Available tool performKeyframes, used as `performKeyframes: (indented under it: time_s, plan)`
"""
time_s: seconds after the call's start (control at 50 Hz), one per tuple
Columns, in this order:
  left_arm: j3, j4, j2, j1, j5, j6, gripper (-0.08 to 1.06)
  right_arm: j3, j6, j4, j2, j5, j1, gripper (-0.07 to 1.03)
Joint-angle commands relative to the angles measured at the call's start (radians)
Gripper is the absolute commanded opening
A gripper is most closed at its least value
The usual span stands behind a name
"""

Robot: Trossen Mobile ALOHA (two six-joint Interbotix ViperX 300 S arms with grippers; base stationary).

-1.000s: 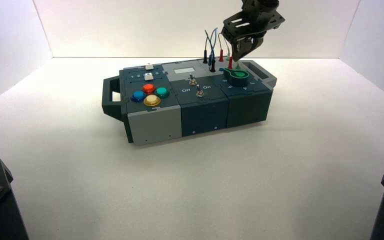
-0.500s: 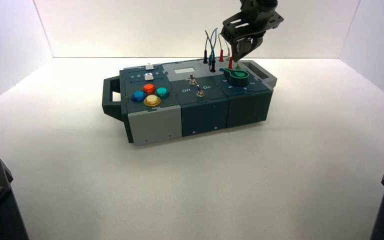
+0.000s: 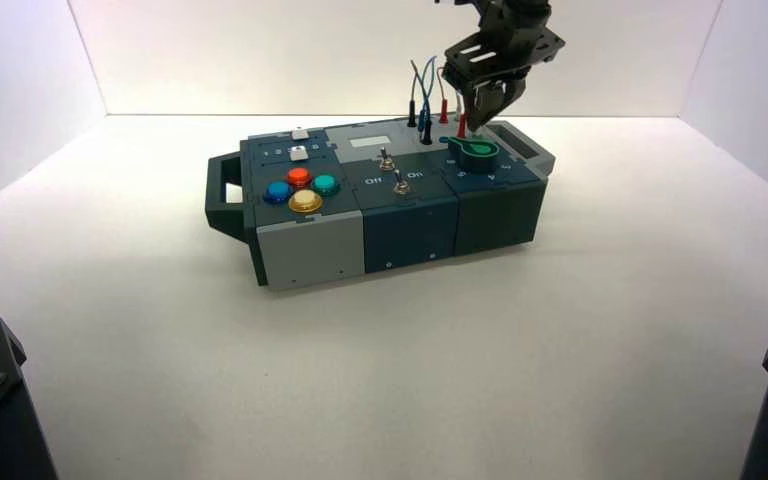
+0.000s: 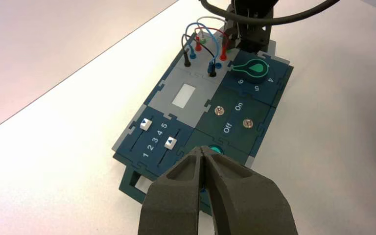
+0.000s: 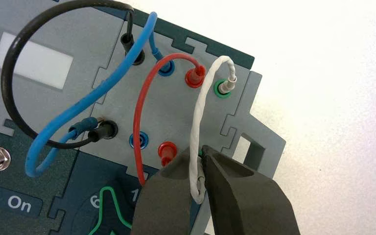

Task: Insert the white wire.

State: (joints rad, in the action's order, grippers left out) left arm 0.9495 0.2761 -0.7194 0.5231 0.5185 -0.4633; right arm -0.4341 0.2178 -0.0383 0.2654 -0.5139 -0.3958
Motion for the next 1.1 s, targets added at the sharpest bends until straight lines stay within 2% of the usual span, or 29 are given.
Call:
performKeyframes:
  time_s: [0.02,0.28,0.48,0.62,0.7,0.72,0.8,1.1]
  plan:
    - [-0.025,-0.002,-0.005,-0.005,-0.009,-0.006,-0.03,-0.003,0.003,-0.015,0.020,-0.035,0.005,-0.02]
    - [-0.025,-0.002,-0.005,-0.006,-0.009,-0.006,-0.03,0.002,0.003,-0.015,0.011,-0.054,0.006,-0.02]
    - [-0.025,-0.002,-0.005,-0.008,-0.009,-0.006,-0.03,0.023,0.003,-0.015,0.005,-0.126,0.006,-0.02]
    - [-0.025,-0.002,-0.005,-0.006,-0.009,-0.006,-0.03,0.032,0.003,-0.015,0.005,-0.141,0.006,-0.02]
    - [-0.025,-0.002,-0.003,-0.008,-0.009,-0.006,-0.03,0.034,0.002,-0.014,0.005,-0.141,0.006,0.05]
    - [-0.025,-0.002,-0.002,-0.008,-0.009,-0.006,-0.03,0.040,0.002,-0.014,0.006,-0.141,0.006,0.14]
    - [-0.025,-0.002,-0.002,-0.008,-0.008,-0.006,-0.03,0.048,-0.006,-0.011,0.006,-0.147,0.005,0.28]
    - [-0.032,0.002,-0.002,-0.008,0.011,-0.006,-0.03,0.067,-0.011,-0.011,-0.029,-0.179,0.006,0.32]
